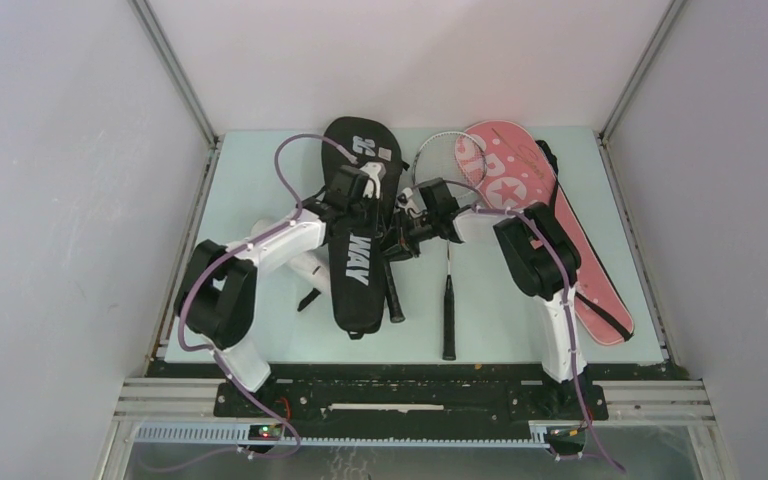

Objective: Pack up the badminton gear
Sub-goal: Place the racket in the racket bag.

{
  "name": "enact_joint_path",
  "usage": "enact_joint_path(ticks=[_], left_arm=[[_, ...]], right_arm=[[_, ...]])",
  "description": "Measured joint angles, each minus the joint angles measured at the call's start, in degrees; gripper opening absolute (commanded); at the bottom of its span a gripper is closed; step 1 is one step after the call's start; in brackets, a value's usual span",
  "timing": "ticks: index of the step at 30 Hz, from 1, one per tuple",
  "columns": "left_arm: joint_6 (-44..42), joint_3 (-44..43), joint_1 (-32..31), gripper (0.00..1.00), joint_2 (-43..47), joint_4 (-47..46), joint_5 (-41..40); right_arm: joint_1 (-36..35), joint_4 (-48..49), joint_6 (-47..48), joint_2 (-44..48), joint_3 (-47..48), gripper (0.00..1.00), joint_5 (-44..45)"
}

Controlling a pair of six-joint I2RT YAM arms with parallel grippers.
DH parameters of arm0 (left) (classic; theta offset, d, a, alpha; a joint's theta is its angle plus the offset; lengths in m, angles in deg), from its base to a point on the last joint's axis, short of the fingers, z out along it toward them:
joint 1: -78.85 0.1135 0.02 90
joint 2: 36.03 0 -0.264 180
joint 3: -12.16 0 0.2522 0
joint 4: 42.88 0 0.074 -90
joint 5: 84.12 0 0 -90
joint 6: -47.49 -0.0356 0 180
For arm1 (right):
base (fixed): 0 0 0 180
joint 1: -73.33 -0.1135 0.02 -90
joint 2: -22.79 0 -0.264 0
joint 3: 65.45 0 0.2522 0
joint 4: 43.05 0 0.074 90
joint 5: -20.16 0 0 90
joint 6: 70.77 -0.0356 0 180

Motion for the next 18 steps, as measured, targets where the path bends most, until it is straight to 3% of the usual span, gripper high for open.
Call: enact_joint_path(ticks=[12, 18], left_arm=[[7.21, 6.51, 3.04, 0.00, 3.41, -12.74, 8.39], [14.45, 6.91, 3.06, 0.00, 2.47, -21.57, 14.19]], right_arm=[[-0.39, -5.57, 0.85, -4.81, 7.65, 0.08, -4.35], [0.59, -7.26, 3.02, -3.43, 5.22, 0.08, -2.78]])
